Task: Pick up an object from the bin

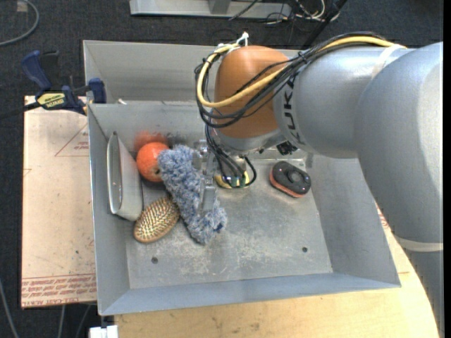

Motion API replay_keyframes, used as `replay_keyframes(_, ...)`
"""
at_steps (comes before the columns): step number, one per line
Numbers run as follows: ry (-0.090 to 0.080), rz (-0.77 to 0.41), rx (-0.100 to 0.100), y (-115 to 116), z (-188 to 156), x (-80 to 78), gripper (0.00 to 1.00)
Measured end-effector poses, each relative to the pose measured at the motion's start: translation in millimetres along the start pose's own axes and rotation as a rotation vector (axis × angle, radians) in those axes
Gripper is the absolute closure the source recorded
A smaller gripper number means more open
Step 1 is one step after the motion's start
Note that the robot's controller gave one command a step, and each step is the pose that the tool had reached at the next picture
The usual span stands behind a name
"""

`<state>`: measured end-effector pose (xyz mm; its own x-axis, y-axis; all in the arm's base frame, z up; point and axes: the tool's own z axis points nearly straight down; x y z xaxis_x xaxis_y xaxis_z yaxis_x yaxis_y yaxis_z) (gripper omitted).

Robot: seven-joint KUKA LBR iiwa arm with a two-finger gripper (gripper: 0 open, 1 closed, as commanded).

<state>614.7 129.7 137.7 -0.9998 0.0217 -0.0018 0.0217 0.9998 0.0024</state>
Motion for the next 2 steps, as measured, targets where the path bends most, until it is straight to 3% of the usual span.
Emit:
replay_keyframes(1,0.000,0.172,0.000,-1,40,15.8,0.00)
replay_keyframes(2,-0.012,0.075,-0.003,-4,62,4.7,1.00)
